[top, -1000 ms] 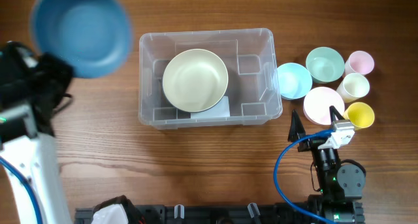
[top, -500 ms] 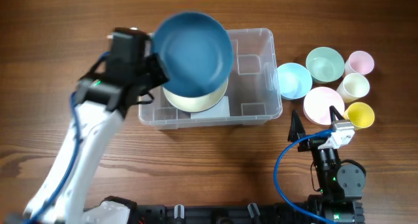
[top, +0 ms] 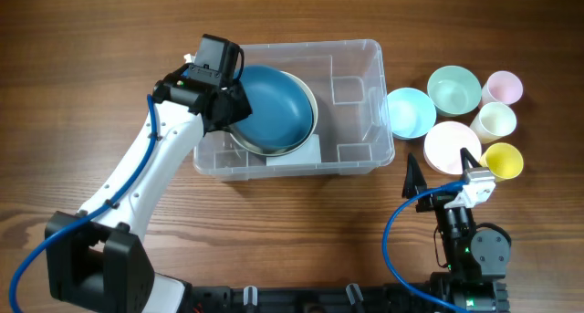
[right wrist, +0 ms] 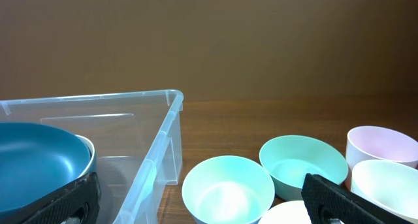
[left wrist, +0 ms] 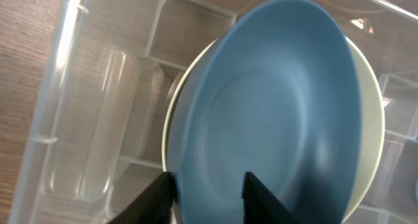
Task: Pack container
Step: 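Lift the blue bowl with the left gripper and set it on the plate, then open the left gripper and retract the left arm to the left side, then move the right gripper to the white bowl and grasp its rim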
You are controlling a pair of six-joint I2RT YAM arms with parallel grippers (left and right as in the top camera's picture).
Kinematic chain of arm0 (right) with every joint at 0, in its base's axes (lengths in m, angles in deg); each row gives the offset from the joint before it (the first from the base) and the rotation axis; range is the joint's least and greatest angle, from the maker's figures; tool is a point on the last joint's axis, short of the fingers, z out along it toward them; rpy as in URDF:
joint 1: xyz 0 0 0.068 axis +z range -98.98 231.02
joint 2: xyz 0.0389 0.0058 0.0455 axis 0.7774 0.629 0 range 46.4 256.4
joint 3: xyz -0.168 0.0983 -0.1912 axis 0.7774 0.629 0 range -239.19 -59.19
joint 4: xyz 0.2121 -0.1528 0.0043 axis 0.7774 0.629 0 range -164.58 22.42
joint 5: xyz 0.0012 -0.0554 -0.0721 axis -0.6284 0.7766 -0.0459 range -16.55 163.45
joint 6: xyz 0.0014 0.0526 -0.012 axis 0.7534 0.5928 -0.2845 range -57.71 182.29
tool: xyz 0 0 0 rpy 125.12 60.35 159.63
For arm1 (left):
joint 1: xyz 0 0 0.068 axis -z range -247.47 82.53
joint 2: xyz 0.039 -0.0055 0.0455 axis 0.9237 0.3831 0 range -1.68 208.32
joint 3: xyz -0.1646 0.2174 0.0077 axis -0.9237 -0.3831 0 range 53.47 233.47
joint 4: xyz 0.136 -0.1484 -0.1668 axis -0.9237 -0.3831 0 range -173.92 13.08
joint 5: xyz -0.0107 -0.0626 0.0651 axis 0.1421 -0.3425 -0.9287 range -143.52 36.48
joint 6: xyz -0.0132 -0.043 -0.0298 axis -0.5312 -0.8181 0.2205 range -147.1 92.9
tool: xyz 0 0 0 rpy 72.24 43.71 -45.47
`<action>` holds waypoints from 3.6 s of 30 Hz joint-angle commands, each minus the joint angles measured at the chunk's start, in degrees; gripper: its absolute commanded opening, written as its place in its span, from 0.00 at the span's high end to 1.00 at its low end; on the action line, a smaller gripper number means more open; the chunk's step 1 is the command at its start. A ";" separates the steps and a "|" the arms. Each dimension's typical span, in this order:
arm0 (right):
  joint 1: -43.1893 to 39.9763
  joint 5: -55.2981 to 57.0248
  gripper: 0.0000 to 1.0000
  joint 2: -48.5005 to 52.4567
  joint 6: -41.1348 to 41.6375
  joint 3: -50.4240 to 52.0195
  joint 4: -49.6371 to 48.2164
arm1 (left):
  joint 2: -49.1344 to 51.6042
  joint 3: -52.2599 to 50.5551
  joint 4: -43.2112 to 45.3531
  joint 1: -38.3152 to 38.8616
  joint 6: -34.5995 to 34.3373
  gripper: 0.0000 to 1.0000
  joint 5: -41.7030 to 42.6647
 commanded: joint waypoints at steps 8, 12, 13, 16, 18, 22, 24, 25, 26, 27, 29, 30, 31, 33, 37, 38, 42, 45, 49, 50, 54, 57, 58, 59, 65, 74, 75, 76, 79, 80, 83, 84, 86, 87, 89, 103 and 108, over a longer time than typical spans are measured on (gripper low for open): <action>0.13 -0.04 0.00 -0.11 -0.37 0.07 -0.31 | -5.01 3.65 -0.24 0.11 0.98 0.62 -0.26; 0.13 -0.04 0.00 -0.11 -0.37 0.07 -0.31 | -9.66 5.07 -2.29 -0.11 1.84 0.63 -4.11; 0.13 -0.04 0.00 -0.11 -0.39 0.07 -0.31 | -11.04 5.22 -2.84 -0.44 1.73 0.62 -6.58; 0.13 -0.04 0.00 -0.11 -0.37 0.07 -0.31 | -15.76 5.29 -4.90 -2.93 1.57 0.59 -12.81; 0.13 -0.04 0.00 -0.11 -0.35 0.07 -0.31 | -18.45 5.29 -6.51 -5.92 1.38 0.56 -13.99; 0.13 -0.02 0.00 -0.11 -0.37 0.07 -0.31 | -22.05 5.29 -10.34 -14.97 -0.31 0.53 -13.33; 0.13 -0.04 0.00 -0.11 -0.37 0.07 -0.31 | -22.86 5.29 -11.67 -19.96 -0.28 0.52 -11.93; 0.13 -0.04 0.00 -0.11 -0.37 0.07 -0.31 | -23.02 5.29 -12.09 -22.36 -0.28 0.51 -11.52; 0.13 -0.04 0.00 -0.11 -0.35 0.07 -0.31 | -23.02 5.29 -12.44 -24.46 -0.28 0.45 -11.54; 0.13 -0.04 0.00 -0.11 -0.37 0.07 -0.31 | -22.99 5.29 -12.68 -26.67 -0.28 0.38 -11.54; 0.13 -0.04 0.00 -0.11 -0.37 0.07 -0.31 | -22.84 5.29 -12.87 -29.27 -0.28 0.35 -11.54; 0.13 -0.04 0.00 -0.11 -0.37 0.07 -0.31 | -22.84 5.29 -12.87 -30.12 -0.28 0.27 -11.54; 0.13 -0.04 0.00 -0.11 -0.37 0.07 -0.31 | -22.84 5.29 -12.87 -30.71 -0.28 0.19 -11.56; 0.13 -0.04 0.00 -0.11 -0.35 0.07 -0.31 | -22.84 5.29 -12.85 -31.54 -0.28 0.00 -11.58; 0.13 -0.04 0.00 -0.11 -0.39 0.07 -0.31 | -22.84 5.29 -12.85 -31.85 -0.28 0.00 -11.56; 0.13 -0.02 0.00 -0.11 -0.37 0.07 -0.31 | -22.84 5.29 -12.85 -31.85 -0.28 0.00 -11.56; 0.13 -0.04 0.00 -0.11 -0.35 0.07 -0.31 | -22.84 5.29 -12.85 -31.85 -0.28 0.00 -11.56; 0.13 -0.04 0.00 -0.11 -0.37 0.07 -0.31 | -22.84 5.29 -12.85 -31.85 -0.28 0.00 -11.56; 0.13 -0.04 0.00 -0.11 -0.37 0.07 -0.31 | -22.84 5.29 -12.85 -31.85 -0.28 0.00 -11.56; 0.13 -0.04 0.00 -0.11 -0.37 0.07 -0.31 | -22.84 5.29 -12.85 -31.85 -0.28 0.00 -11.56; 0.13 -0.04 0.00 -0.11 -0.39 0.07 -0.31 | -22.84 5.29 -12.85 -31.85 -0.28 0.00 -11.56; 0.13 -0.04 0.00 -0.11 -0.37 0.07 -0.31 | -22.84 5.29 -12.85 -31.85 -0.28 0.00 -11.56; 0.13 -0.04 0.00 -0.11 -0.35 0.07 -0.31 | -22.84 5.29 -12.85 -31.85 -0.28 0.00 -11.56; 0.13 -0.04 0.00 -0.11 -0.37 0.07 -0.31 | -22.84 5.29 -12.85 -31.85 -0.28 0.00 -11.56; 0.13 -0.04 0.00 -0.11 -0.39 0.07 -0.31 | -22.84 5.29 -12.85 -31.85 -0.28 0.00 -11.56; 0.13 -0.31 0.00 -0.11 0.15 0.07 -0.55 | -22.84 5.29 -12.87 -31.85 -0.28 0.00 -11.56; 0.13 -0.39 0.00 -0.11 0.22 0.07 -0.52 | -22.84 5.29 -12.85 -31.85 -0.28 0.00 -11.56; 0.13 -0.50 0.00 -0.11 2.08 0.07 -0.61 | -22.84 5.29 -12.85 -31.85 -0.28 0.00 -11.56; 0.13 -0.57 0.00 -0.11 9.75 -0.76 -1.84 | -22.84 5.29 -12.85 -31.85 -0.28 0.00 -11.56; 0.13 -1.14 0.00 -0.11 11.39 -1.75 -1.77 | -22.84 5.29 -12.85 -31.85 -0.28 0.00 -11.56; 0.13 -2.38 0.00 0.02 13.88 -6.49 -0.66 | -22.84 5.29 -12.85 -31.85 -0.28 0.00 -11.56; 0.13 -2.12 0.00 0.35 14.58 -8.55 0.09 | -22.84 5.29 -12.87 -31.85 -0.28 0.00 -11.56; 0.13 -1.29 0.00 1.79 14.53 -13.14 2.12 | -22.84 5.29 -12.85 -31.85 -0.28 0.00 -11.56; 0.13 -0.46 0.01 2.97 14.56 -15.43 3.26 | -22.84 5.29 -12.85 -31.85 -0.28 0.00 -11.56; 0.13 1.31 0.00 6.32 14.51 -20.35 6.10 | -22.84 5.29 -12.85 -31.85 -0.26 0.00 -11.56; 0.13 2.14 0.00 52.78 5.42 -59.12 43.34 | -22.84 5.29 -12.85 -31.85 -0.28 0.00 -11.56; 0.13 2.67 0.00 61.61 4.00 -62.79 50.40 | -22.84 5.29 -12.85 -31.85 -0.28 0.00 -11.56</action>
